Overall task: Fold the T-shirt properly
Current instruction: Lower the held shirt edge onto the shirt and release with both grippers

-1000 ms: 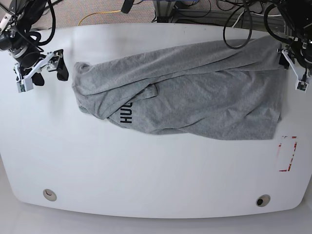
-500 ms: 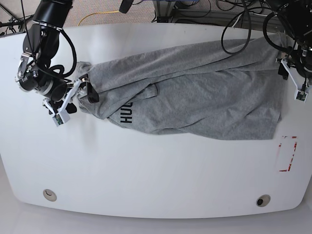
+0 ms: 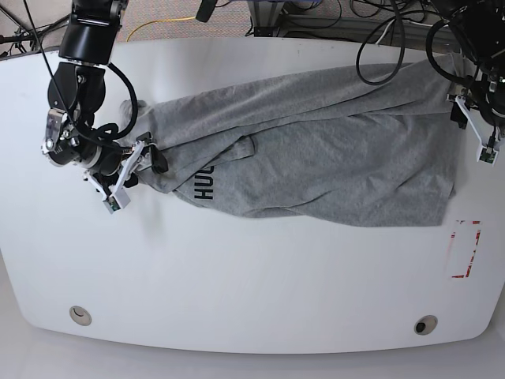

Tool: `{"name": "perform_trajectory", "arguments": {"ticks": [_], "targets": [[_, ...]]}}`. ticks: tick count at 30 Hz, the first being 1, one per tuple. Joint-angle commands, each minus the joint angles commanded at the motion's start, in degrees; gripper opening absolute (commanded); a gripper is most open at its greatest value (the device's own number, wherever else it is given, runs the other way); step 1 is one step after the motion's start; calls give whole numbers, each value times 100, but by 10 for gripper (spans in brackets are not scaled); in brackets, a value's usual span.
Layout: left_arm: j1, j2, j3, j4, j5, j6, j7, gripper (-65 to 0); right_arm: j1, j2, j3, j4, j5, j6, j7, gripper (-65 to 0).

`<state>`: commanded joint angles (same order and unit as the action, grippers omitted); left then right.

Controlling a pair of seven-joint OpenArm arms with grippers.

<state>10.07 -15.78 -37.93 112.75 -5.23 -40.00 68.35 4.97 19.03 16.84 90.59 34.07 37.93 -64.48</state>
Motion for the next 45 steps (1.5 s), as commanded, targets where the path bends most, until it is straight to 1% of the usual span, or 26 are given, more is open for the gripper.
{"name": "perform_trajectory", "arguments": {"ticks": [3, 6, 10, 14, 16, 19, 23, 27, 33, 37, 40, 43, 45], "targets": [[-9, 0, 26, 0, 0, 0, 0, -179, 9, -9, 0, -79, -9, 0, 44, -333], [-9, 0, 35, 0, 0, 0, 0, -179, 9, -9, 0, -123, -9, -9, 114, -447], [-18, 0, 44, 0, 0, 0, 0, -179, 9, -9, 0, -123, -9, -18, 114, -528], [-105, 0, 44, 0, 0, 0, 0, -179, 0, -9, 0, -70, -9, -26, 105, -650], [-158, 0, 44, 0, 0, 0, 0, -179, -18, -9, 26, -26, 26, -9, 79, -650], [-167, 0, 44, -9, 0, 0, 0, -179, -360, 18, 141, 563, 149, -9, 79, -650], [-167, 9, 53, -9, 0, 0, 0, -179, -1002, -18, 598, 1433, 589, -53, 70, -650], [-167, 9, 114, -9, 0, 0, 0, -179, -1705, -18, 1020, 1969, 1081, -53, 70, -650], [-167, 18, 114, -141, 0, 0, 0, -179, -2796, -211, 1820, 2295, 1873, -26, 70, -650], [-176, 9, 123, -466, 0, 0, 0, -179, -3314, -211, 1899, 2330, 2426, -18, 79, -650], [-290, -9, 123, -730, 0, 0, -9, -179, -3684, -220, 2171, 2330, 2813, -35, 88, -650], [-343, -9, 88, -879, 0, 0, -9, -179, -3947, -378, 2233, 2330, 2963, -35, 88, -650], [-369, -62, 88, -914, 0, 0, -9, -179, -4053, -396, 2233, 2330, 2954, -44, 88, -650]]}}
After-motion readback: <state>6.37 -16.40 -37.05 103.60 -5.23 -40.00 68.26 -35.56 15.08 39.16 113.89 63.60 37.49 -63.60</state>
